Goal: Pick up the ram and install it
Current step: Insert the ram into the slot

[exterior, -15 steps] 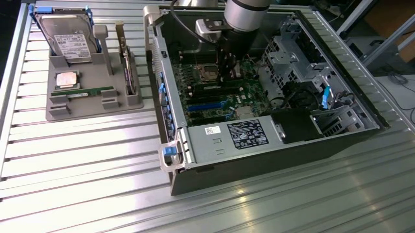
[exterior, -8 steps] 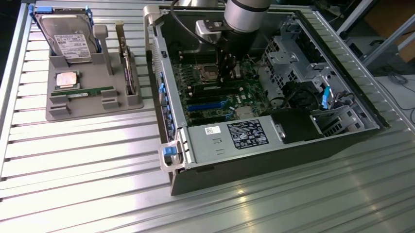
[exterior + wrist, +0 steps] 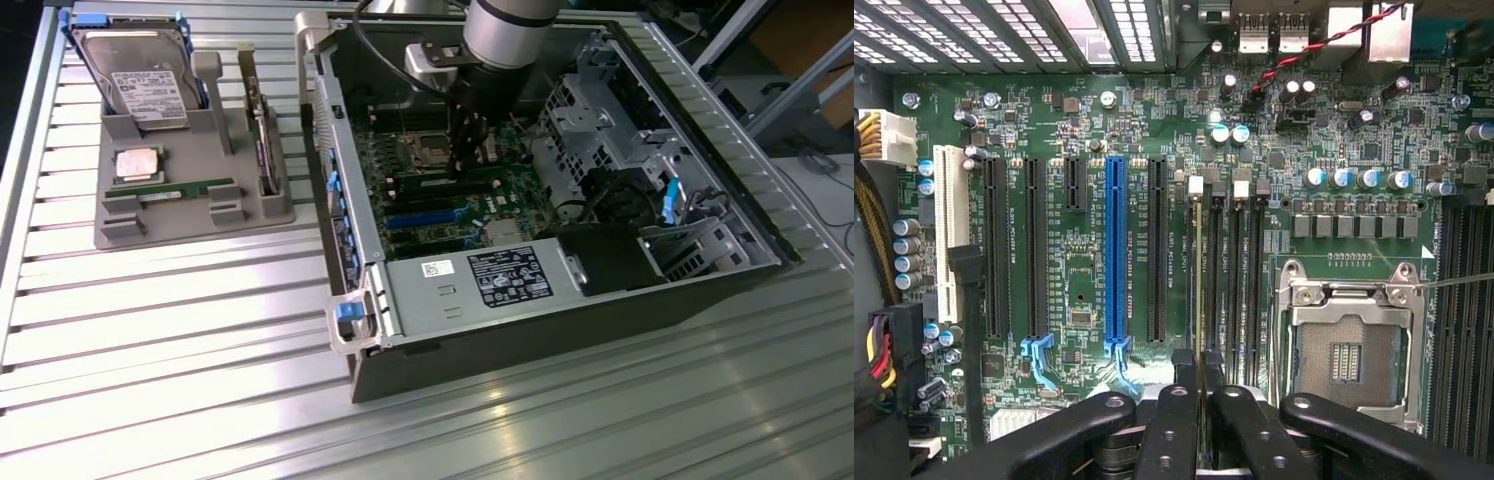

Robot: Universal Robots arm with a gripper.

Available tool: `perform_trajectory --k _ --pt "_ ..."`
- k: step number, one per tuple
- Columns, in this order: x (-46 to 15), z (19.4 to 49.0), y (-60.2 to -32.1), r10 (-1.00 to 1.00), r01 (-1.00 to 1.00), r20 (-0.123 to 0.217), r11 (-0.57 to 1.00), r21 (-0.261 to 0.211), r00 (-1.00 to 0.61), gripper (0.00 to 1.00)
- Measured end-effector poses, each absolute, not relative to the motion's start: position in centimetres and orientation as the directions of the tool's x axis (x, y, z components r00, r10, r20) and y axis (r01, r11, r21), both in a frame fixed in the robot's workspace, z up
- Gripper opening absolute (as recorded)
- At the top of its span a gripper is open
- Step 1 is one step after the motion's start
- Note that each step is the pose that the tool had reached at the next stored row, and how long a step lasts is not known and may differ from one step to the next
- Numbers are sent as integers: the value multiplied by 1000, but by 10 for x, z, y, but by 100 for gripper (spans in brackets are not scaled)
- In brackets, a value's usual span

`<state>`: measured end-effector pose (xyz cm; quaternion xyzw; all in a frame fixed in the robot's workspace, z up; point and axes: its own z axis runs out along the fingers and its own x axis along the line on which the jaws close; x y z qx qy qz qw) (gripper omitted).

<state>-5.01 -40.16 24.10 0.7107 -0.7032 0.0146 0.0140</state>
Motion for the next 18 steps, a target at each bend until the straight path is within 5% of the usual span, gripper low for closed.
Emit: perform_trajectory --k 18 --pt "-51 238 -401 -999 -1000 41 -10 -1 10 13"
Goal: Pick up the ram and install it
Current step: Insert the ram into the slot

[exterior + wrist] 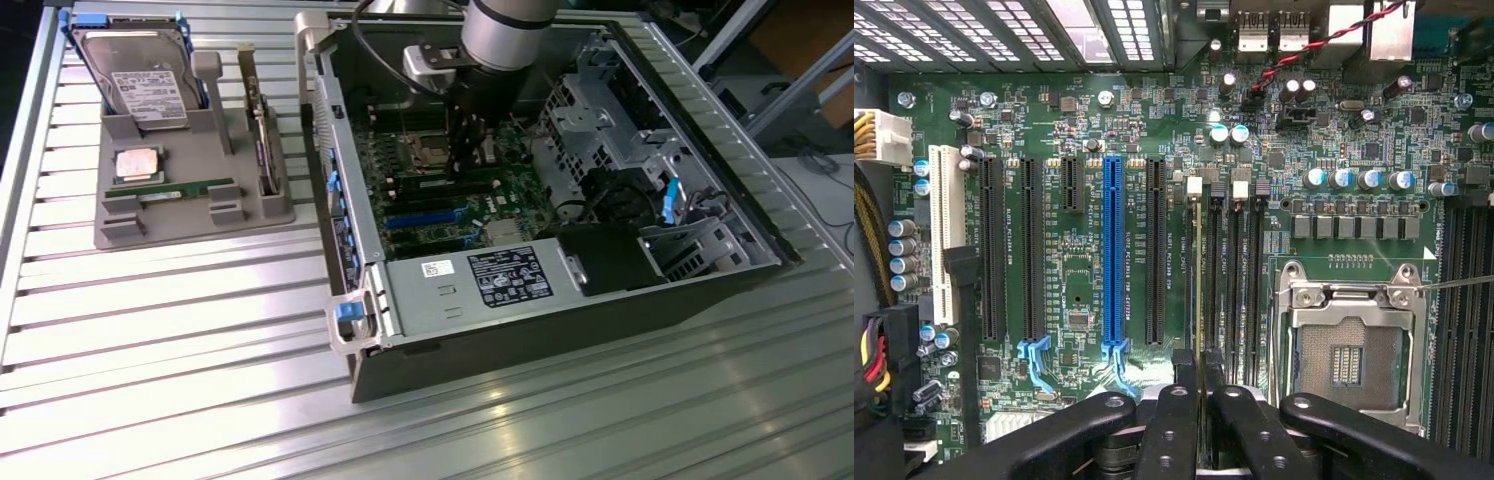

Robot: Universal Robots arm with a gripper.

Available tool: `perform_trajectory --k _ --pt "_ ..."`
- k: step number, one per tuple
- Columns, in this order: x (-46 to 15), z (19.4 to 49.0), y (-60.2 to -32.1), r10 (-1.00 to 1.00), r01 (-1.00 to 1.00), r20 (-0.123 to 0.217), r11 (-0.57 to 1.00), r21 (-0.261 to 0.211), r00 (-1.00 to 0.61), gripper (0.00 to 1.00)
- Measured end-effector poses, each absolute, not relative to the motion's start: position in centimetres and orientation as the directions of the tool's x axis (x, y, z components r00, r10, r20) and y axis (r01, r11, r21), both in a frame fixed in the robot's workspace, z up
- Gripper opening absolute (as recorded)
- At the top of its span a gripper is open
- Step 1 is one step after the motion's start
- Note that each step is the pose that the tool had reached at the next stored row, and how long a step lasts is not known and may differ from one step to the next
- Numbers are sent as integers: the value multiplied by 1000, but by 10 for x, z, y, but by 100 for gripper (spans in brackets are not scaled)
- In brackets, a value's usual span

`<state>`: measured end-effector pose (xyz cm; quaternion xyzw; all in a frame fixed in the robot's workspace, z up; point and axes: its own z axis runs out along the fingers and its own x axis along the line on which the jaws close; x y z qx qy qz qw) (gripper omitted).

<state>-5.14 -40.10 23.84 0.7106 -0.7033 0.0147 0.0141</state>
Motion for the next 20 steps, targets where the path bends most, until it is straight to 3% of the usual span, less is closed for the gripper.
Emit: perform_trajectory --k 20 --pt "-53 236 -401 -999 -1000 40 0 -1 0 13"
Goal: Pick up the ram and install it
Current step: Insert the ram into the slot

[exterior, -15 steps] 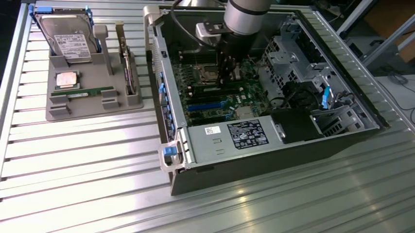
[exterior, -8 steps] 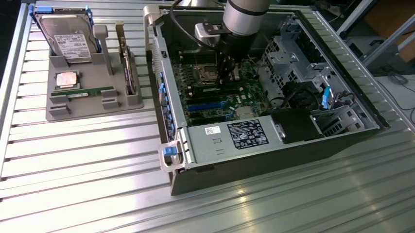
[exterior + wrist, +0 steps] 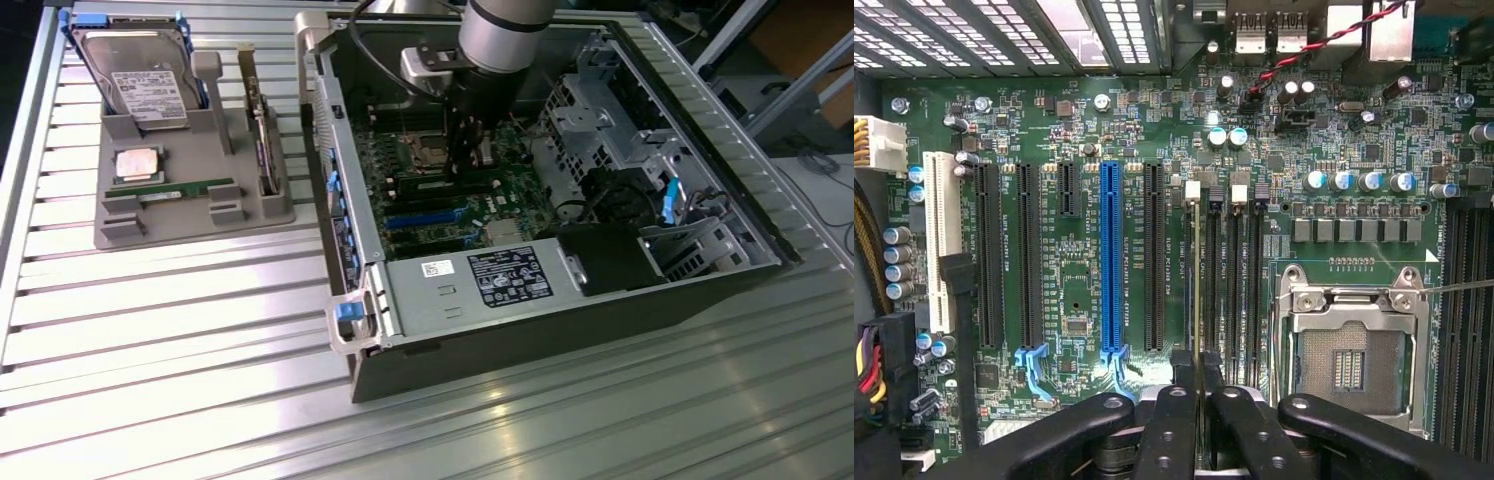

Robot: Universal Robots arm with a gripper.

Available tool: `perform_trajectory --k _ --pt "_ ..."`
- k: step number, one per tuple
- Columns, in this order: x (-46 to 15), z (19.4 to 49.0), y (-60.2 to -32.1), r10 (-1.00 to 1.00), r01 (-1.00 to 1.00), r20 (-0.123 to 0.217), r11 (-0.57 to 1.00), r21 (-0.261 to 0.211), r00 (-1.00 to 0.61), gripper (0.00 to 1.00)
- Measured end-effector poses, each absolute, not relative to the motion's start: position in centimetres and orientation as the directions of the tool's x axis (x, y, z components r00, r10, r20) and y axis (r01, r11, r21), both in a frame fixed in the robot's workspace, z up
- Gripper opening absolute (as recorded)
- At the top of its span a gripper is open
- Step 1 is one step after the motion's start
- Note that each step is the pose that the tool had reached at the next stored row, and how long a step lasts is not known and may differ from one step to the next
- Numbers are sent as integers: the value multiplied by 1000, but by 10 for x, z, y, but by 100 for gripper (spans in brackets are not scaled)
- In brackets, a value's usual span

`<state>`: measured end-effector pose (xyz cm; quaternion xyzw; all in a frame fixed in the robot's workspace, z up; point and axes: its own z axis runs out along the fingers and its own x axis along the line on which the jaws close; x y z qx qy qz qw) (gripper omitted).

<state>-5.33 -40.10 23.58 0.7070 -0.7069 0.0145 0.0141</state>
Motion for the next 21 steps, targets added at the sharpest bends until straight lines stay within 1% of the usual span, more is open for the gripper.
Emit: perform_trajectory --k 12,13,14,15,21 --pt "-53 234 -401 -999 -1000 40 0 -1 0 13" --pt "-53 234 -401 -999 -1000 40 0 -1 0 20" --pt "-53 234 -401 -999 -1000 40 0 -1 0 20" --pt "-53 234 -401 -999 -1000 40 0 -1 0 26" --pt "-53 236 -401 -999 -1000 43 0 -1 0 26"
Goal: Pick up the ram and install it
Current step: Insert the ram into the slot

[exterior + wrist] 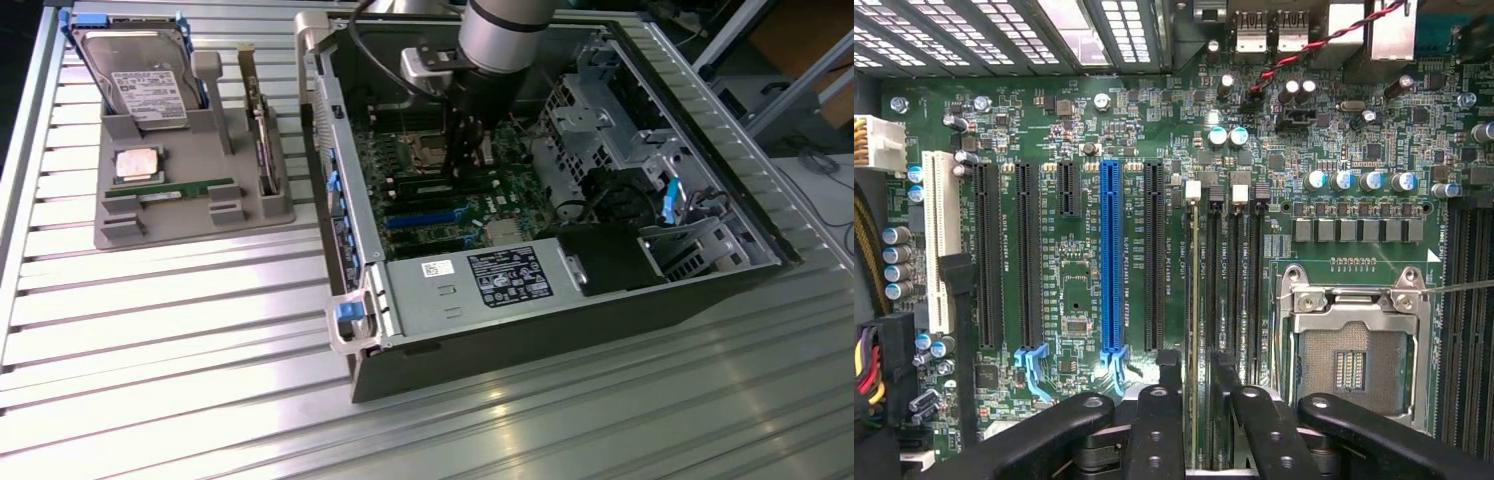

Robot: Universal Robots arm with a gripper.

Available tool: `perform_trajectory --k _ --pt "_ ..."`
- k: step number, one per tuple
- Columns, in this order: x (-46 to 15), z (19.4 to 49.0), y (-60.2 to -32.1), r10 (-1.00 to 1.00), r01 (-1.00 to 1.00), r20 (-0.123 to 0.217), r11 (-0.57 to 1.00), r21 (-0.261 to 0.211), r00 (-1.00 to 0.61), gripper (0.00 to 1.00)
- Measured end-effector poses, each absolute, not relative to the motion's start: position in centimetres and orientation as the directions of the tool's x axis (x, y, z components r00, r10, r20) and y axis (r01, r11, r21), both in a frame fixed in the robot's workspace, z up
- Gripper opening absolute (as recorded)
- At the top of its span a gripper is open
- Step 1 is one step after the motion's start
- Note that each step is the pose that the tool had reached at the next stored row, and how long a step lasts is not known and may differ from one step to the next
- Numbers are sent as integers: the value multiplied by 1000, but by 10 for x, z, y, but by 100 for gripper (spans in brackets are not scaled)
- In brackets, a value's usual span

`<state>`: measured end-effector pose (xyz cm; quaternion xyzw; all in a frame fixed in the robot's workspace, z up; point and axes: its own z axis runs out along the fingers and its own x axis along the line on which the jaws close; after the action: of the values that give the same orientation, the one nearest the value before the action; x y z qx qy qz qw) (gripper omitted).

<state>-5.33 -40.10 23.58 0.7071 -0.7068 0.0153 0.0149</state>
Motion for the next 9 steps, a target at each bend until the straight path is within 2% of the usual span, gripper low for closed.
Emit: perform_trajectory --k 4,6,9 --pt "-54 241 -401 -999 -1000 43 0 -1 0 26" --pt "-54 243 -400 -999 -1000 43 0 -1 0 11" --pt "-54 243 -401 -999 -1000 43 0 -1 0 11"
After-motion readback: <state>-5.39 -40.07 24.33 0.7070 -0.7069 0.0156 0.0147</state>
